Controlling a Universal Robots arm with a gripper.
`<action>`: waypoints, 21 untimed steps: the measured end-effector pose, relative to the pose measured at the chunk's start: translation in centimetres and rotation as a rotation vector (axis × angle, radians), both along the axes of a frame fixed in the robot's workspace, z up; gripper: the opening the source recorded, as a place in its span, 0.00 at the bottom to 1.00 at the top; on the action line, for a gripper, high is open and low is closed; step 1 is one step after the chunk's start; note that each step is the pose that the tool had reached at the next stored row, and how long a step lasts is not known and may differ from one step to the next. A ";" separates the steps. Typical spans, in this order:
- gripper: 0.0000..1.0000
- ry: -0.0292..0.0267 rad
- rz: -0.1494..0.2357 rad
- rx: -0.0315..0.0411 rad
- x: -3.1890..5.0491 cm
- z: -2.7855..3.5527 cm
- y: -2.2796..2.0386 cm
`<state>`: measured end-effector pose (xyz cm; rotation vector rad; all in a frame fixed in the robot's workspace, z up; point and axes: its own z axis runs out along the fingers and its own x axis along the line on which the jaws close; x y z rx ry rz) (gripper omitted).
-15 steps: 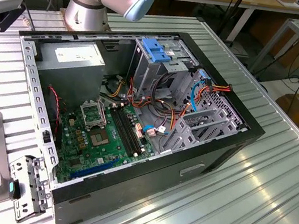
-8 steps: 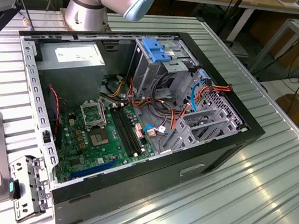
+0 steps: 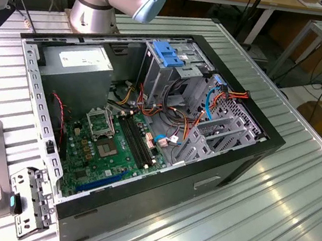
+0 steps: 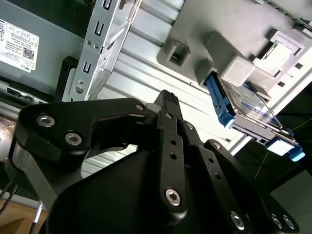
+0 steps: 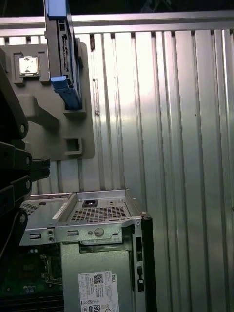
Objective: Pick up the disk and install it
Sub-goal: 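Reach for the disk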
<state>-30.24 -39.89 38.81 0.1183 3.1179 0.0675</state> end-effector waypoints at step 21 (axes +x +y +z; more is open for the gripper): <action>0.11 0.0002 0.000 -0.0001 -3.04 -0.04 0.00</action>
